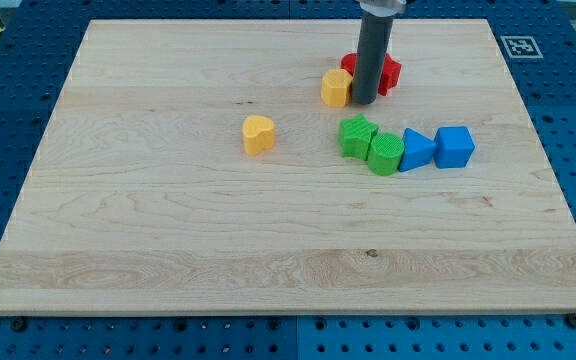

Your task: Push the yellow hexagon above the yellow heart

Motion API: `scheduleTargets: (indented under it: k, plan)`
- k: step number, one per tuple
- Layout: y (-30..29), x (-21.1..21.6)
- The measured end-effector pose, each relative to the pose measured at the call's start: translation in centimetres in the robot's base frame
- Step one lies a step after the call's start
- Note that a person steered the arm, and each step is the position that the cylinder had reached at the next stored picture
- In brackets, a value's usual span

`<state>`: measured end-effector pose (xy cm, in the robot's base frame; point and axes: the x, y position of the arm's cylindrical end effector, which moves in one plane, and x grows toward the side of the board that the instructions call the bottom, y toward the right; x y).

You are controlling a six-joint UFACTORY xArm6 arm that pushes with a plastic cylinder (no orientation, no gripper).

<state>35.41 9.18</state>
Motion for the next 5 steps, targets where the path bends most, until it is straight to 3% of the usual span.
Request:
scheduleTargets:
  k: [5]
  plan:
    - [-3.2,0.0]
